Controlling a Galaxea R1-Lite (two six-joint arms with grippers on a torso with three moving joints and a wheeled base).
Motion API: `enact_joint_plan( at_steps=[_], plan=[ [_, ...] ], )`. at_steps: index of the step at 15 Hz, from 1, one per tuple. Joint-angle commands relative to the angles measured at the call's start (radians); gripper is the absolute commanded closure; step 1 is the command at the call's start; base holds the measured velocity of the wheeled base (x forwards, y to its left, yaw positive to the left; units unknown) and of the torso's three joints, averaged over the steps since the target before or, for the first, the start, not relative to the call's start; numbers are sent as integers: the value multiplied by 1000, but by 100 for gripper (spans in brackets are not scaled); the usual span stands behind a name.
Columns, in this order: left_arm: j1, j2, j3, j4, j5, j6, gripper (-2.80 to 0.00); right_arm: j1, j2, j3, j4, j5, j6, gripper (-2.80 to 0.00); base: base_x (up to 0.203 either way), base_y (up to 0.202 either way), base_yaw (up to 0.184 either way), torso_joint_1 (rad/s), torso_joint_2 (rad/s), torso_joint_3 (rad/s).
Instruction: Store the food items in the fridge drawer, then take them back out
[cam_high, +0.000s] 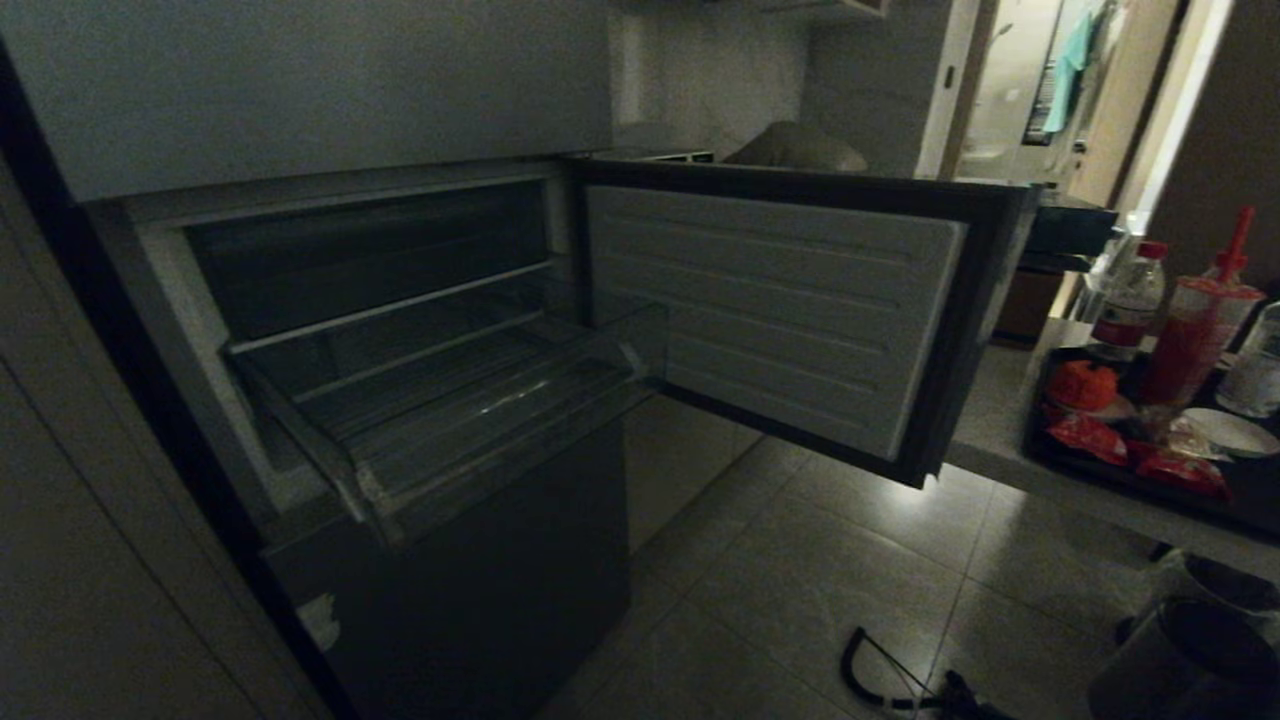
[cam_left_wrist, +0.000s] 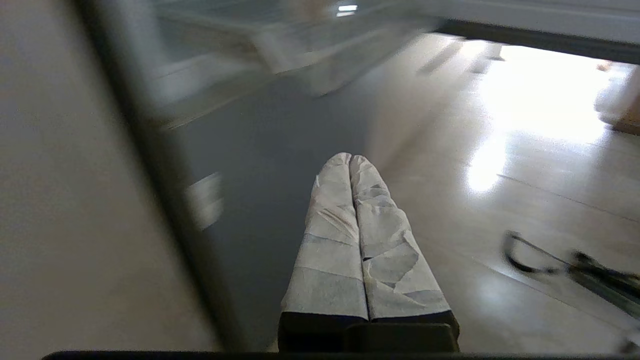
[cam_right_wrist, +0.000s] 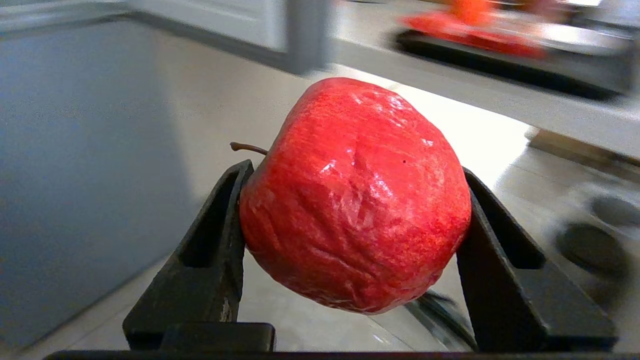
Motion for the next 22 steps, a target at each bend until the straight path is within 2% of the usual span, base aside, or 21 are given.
enact_joint_plan(
  at_steps=[1, 18, 22],
  plan=[
    [0, 0, 0, -1, 0, 0, 0, -1, 1, 0, 0, 0, 0, 0, 0, -9, 170, 4, -4, 5],
    [0, 0, 0, -1, 0, 0, 0, -1, 1, 0, 0, 0, 0, 0, 1, -9, 175, 2, 3, 2],
    [0, 0, 0, -1, 0, 0, 0, -1, 1, -14, 2, 13, -34, 0, 3, -4, 96, -1, 3, 1]
  ],
)
